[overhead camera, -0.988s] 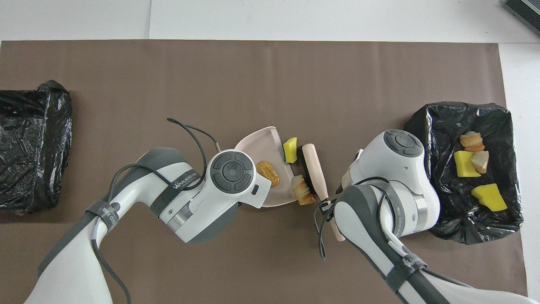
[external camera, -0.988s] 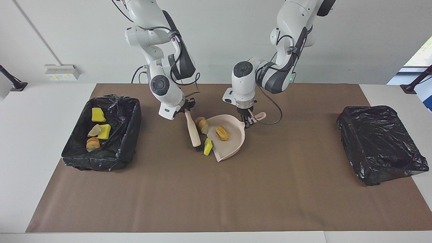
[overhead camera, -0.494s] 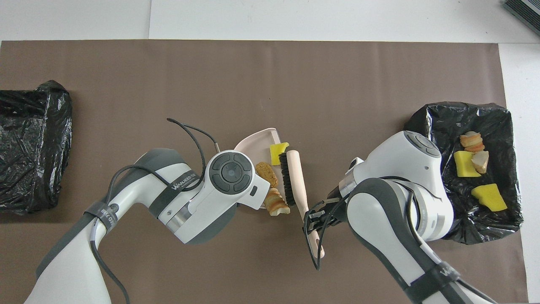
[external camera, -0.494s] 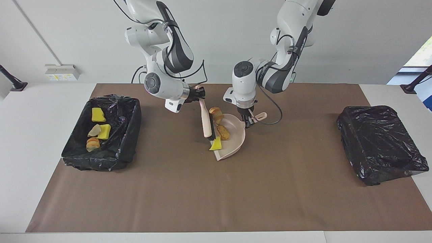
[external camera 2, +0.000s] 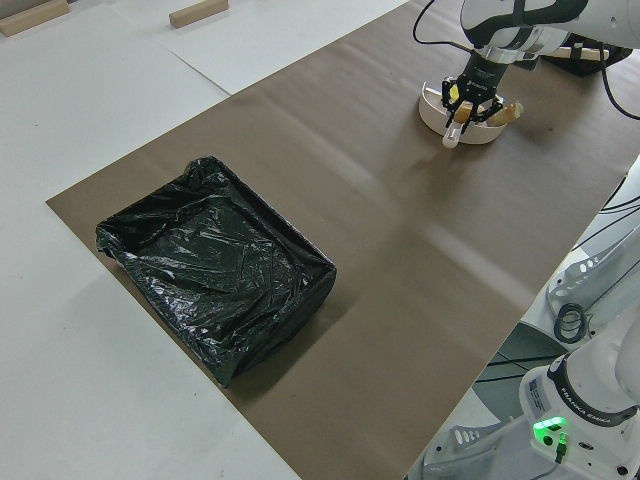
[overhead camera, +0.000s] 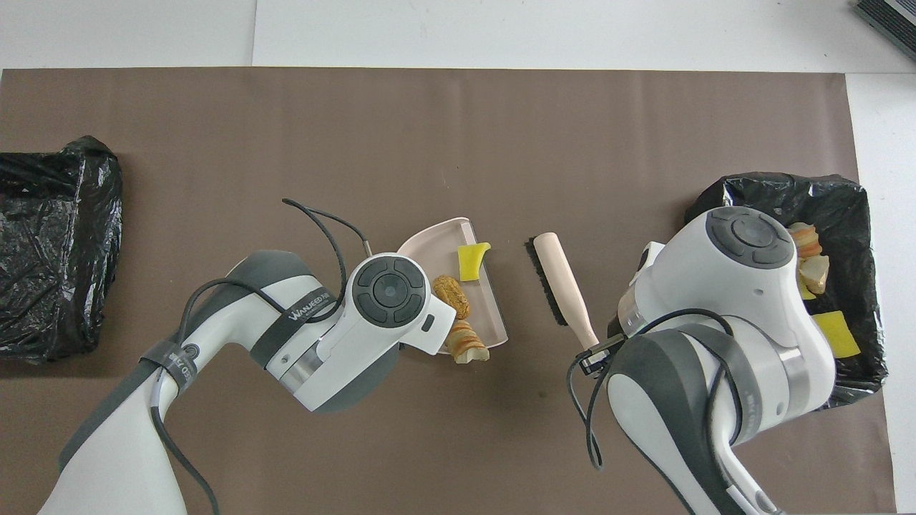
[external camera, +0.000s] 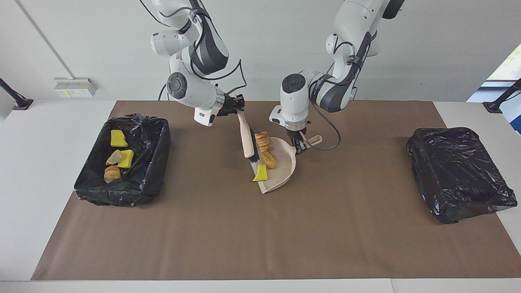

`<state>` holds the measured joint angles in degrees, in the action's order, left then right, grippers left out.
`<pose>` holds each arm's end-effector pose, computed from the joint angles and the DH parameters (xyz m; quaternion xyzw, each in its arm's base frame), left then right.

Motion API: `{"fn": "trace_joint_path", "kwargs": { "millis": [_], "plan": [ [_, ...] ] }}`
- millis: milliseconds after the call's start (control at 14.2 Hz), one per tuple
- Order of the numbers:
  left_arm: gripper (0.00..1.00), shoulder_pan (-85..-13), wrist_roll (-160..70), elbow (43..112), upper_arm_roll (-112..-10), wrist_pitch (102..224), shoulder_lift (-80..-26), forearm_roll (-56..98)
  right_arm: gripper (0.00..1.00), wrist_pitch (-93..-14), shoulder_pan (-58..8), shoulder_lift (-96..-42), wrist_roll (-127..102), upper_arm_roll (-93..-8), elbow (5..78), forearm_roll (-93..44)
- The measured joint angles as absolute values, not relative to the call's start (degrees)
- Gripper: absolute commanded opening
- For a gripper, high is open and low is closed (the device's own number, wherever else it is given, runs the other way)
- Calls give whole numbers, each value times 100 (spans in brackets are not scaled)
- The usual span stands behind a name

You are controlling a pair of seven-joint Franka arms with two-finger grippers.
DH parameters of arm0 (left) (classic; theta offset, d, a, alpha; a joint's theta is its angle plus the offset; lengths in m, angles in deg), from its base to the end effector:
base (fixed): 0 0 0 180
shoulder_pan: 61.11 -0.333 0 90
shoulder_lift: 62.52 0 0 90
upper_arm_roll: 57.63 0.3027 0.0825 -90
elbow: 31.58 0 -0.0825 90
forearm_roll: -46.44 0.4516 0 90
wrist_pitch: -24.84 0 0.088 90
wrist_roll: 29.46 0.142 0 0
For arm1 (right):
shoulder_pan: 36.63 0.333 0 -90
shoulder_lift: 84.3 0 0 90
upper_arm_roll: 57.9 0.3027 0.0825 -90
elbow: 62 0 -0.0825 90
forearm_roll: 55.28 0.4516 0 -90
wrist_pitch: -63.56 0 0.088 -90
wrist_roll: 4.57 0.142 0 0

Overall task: Sweep and dump trash in bin
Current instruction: 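Carry the dustpan to the nearer trash bag while the right gripper withdraws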

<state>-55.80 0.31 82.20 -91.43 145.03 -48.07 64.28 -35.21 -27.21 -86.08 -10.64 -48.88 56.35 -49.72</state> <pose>0.5069 -0.3812 0.2643 -0.7743 0.6284 0.0383 0.0640 0.5221 0.1871 0.3481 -0.9676 -0.1947 0.1585 0.0269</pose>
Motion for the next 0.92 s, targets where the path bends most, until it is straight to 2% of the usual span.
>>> {"fn": "trace_joint_path", "kwargs": {
  "millis": [212,423,705,917],
  "plan": [
    [0,-5703,666,8220,-9021,14504,-4846,6427,0,-3597,-2830,-8271,-1064,-4923,5249,-5701],
    [0,-5769,1389,8215,-8769,14499,-4957,6247,0,-3418,-3221,-7992,-883,-4939,4813,-5708],
    [0,-5786,2959,8215,-7978,14008,-5656,5236,0,-3288,-3169,-7879,201,-4883,4779,-5211],
    [0,-5795,4335,8216,-7016,13661,-6271,4843,0,-3083,-2785,-7873,1016,-4863,4807,-4770]
  ]
}}
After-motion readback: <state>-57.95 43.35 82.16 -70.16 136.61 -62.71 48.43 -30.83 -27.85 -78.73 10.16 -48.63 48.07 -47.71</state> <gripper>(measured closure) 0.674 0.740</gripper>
